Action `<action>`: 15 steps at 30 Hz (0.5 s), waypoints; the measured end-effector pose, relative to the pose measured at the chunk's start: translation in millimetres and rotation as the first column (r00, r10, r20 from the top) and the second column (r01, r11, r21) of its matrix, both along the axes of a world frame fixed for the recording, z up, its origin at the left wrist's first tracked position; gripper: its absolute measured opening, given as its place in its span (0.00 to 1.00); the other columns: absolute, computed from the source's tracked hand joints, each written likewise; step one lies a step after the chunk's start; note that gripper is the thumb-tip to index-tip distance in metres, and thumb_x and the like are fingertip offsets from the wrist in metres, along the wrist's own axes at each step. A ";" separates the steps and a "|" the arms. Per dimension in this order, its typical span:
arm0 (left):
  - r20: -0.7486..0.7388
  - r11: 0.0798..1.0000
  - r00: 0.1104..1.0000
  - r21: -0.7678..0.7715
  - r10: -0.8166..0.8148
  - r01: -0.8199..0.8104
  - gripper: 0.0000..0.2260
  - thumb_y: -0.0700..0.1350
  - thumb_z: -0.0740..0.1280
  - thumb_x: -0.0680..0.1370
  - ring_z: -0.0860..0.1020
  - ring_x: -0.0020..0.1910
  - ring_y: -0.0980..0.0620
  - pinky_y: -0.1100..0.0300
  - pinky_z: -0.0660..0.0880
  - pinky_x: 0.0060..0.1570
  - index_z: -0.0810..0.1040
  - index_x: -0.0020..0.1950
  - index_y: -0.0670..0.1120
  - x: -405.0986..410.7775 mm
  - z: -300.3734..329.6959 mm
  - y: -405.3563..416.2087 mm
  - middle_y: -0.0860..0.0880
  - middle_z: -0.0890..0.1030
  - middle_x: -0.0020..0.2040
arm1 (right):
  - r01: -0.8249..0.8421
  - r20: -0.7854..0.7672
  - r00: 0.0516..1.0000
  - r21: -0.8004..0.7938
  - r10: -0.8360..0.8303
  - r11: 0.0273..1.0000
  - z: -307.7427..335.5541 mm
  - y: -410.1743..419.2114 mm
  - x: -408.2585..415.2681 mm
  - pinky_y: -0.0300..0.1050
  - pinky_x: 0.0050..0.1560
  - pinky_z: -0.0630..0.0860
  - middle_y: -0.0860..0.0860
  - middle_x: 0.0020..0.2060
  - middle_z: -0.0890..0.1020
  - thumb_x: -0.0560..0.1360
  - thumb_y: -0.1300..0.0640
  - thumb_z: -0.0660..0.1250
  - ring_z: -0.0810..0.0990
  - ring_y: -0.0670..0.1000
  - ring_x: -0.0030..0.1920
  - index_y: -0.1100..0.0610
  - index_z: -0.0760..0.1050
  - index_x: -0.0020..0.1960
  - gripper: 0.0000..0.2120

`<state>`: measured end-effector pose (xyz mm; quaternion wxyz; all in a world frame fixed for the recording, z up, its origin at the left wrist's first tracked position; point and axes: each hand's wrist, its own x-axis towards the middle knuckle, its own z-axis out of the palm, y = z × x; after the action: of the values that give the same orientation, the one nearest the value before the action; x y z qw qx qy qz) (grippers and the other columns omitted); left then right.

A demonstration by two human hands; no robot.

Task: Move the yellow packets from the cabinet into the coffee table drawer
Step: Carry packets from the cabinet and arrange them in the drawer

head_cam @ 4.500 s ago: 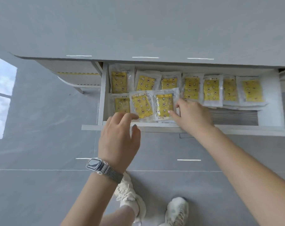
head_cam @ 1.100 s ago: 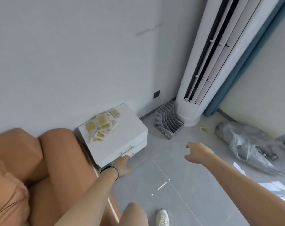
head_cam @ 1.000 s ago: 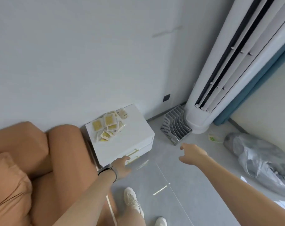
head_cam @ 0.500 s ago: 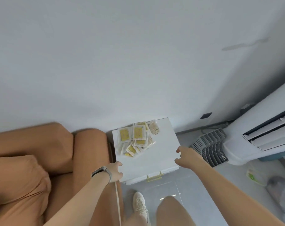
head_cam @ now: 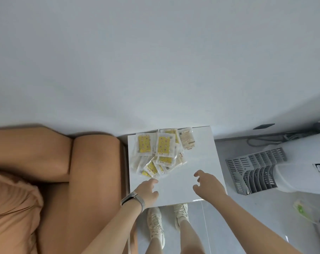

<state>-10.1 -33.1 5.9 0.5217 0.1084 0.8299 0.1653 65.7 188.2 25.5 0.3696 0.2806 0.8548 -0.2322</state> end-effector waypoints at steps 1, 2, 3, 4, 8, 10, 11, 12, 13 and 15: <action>-0.003 1.000 1.000 0.006 0.023 -0.023 0.22 0.45 0.59 0.81 0.73 0.66 0.50 0.59 0.70 0.62 0.62 0.75 0.50 -1.8 -11.8 2.7 0.47 0.70 0.70 | 0.004 0.003 1.000 -0.017 -0.004 1.000 -14.1 -1.6 -3.3 0.45 0.50 0.76 0.48 0.57 0.78 0.76 0.55 0.61 0.75 0.50 0.59 0.51 0.67 0.70 0.22; -0.006 0.999 0.999 0.006 0.042 -0.042 0.22 0.45 0.59 0.81 0.73 0.65 0.50 0.59 0.70 0.62 0.63 0.75 0.50 -2.6 -23.8 4.1 0.47 0.71 0.70 | 0.007 0.010 1.000 -0.035 -0.006 0.999 -28.1 -3.8 -5.6 0.44 0.50 0.75 0.48 0.57 0.78 0.76 0.55 0.61 0.75 0.50 0.59 0.51 0.67 0.70 0.22; -0.009 0.998 0.998 0.003 0.057 -0.057 0.22 0.45 0.59 0.81 0.73 0.65 0.50 0.59 0.69 0.63 0.63 0.75 0.50 -3.0 -35.4 4.4 0.48 0.71 0.69 | 0.006 0.017 1.000 -0.051 -0.005 0.999 -42.0 -5.8 -7.1 0.44 0.50 0.75 0.48 0.57 0.78 0.76 0.55 0.61 0.75 0.50 0.59 0.51 0.67 0.70 0.22; -0.004 0.997 0.997 -0.003 0.072 -0.072 0.22 0.45 0.59 0.81 0.73 0.65 0.50 0.59 0.69 0.63 0.63 0.75 0.50 -2.9 -47.1 4.1 0.48 0.71 0.69 | 0.004 0.026 1.000 -0.067 -0.002 0.998 -56.0 -7.7 -7.9 0.44 0.50 0.74 0.48 0.57 0.78 0.76 0.55 0.62 0.75 0.49 0.59 0.51 0.66 0.70 0.22; 0.041 0.991 0.990 -0.027 0.132 -0.131 0.22 0.43 0.60 0.80 0.73 0.65 0.49 0.60 0.68 0.63 0.64 0.74 0.49 -0.7 -86.6 3.5 0.46 0.72 0.69 | 0.048 0.055 0.998 -0.127 -0.042 0.991 -100.6 -12.5 -12.2 0.46 0.54 0.74 0.48 0.59 0.78 0.76 0.55 0.63 0.75 0.50 0.60 0.51 0.67 0.68 0.21; 0.046 0.984 0.983 -0.026 0.178 -0.177 0.21 0.43 0.61 0.80 0.74 0.64 0.49 0.59 0.69 0.63 0.65 0.74 0.49 -1.0 -100.4 4.8 0.46 0.73 0.68 | 0.082 0.028 0.996 -0.148 -0.079 0.986 -117.4 -13.3 -17.0 0.46 0.54 0.75 0.48 0.58 0.78 0.76 0.55 0.64 0.75 0.50 0.57 0.51 0.68 0.67 0.20; 0.045 0.979 0.978 -0.020 0.205 -0.204 0.21 0.43 0.61 0.80 0.74 0.64 0.49 0.58 0.69 0.63 0.65 0.73 0.49 -1.9 -105.3 6.5 0.46 0.73 0.68 | 0.107 -0.002 0.994 -0.155 -0.108 0.982 -124.3 -13.3 -20.9 0.46 0.53 0.75 0.47 0.58 0.78 0.76 0.55 0.64 0.76 0.49 0.55 0.51 0.69 0.67 0.19; 0.039 0.972 0.971 -0.009 0.234 -0.234 0.21 0.43 0.61 0.80 0.74 0.64 0.49 0.58 0.69 0.63 0.66 0.73 0.49 -3.1 -109.0 8.7 0.46 0.73 0.68 | 0.137 -0.039 0.989 -0.163 -0.145 0.977 -129.7 -13.1 -26.6 0.45 0.51 0.75 0.47 0.57 0.79 0.76 0.54 0.65 0.76 0.48 0.52 0.51 0.70 0.66 0.19; 0.027 0.964 0.964 0.006 0.266 -0.266 0.21 0.42 0.61 0.80 0.74 0.64 0.49 0.58 0.68 0.63 0.66 0.73 0.49 -4.6 -111.6 11.1 0.46 0.73 0.68 | 0.170 -0.078 0.979 -0.176 -0.186 0.970 -133.7 -12.9 -33.6 0.45 0.49 0.74 0.46 0.55 0.79 0.76 0.54 0.66 0.76 0.48 0.50 0.51 0.70 0.65 0.18; -0.025 0.940 0.941 0.045 0.338 -0.337 0.22 0.41 0.62 0.79 0.73 0.65 0.49 0.57 0.69 0.63 0.65 0.74 0.49 -8.8 -114.4 16.4 0.47 0.72 0.68 | 0.239 -0.146 0.951 -0.215 -0.273 0.947 -140.0 -12.6 -51.8 0.43 0.44 0.74 0.46 0.52 0.80 0.76 0.54 0.67 0.78 0.49 0.47 0.52 0.70 0.65 0.18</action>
<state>-19.0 -16.7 -108.5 0.4698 -0.0225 0.8411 0.2671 13.9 175.5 -114.5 0.2858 0.3307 0.8131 -0.3844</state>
